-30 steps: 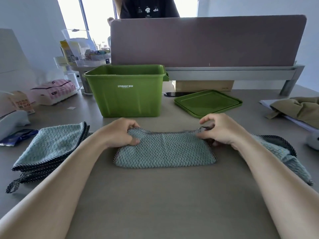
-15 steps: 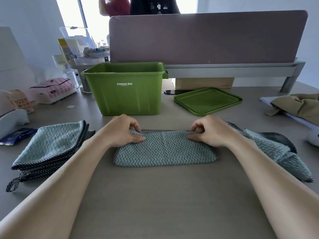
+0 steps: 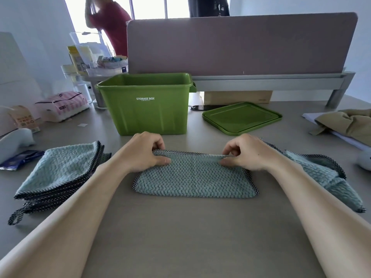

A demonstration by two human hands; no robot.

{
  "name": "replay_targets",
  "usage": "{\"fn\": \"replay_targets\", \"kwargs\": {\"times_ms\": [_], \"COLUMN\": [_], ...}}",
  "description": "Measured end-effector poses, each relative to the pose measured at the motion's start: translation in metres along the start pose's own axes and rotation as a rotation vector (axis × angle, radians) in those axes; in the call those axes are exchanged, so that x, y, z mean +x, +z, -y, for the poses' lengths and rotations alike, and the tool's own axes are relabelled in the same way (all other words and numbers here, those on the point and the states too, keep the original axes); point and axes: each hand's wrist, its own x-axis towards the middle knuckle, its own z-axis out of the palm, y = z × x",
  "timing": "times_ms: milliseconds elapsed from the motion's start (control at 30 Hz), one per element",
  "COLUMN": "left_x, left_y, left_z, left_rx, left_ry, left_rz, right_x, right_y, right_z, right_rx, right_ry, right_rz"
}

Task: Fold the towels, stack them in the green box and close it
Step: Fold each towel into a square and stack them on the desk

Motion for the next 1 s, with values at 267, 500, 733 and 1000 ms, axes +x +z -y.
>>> {"fn": "replay_targets", "kwargs": {"times_ms": [267, 500, 733, 1000], "left_x": [0.001, 0.0, -0.004, -0.003], "left_y": [-0.002, -0.004, -0.005, -0.004], "left_z": [0.004, 0.002, -0.003, -0.002], "left_rx": [-0.096, -0.042, -0.149, -0.168], "left_ry": [-0.038, 0.001, 0.131, 0.104], "left_rz": [0.02, 0.081, 0.164, 0.095], "right_x": [-0.003, -0.002, -0.007, -0.006], "right_y": [-0.006, -0.006, -0.009, -0.013], "right_z": [-0.002, -0.002, 0.005, -0.001], "right_rx": [0.185, 0.031, 0.049, 0.14], "right_ry": [-0.023, -0.034, -0.055, -0.07], "right_rz": [0.029, 0.014, 0.165, 0.032]}}
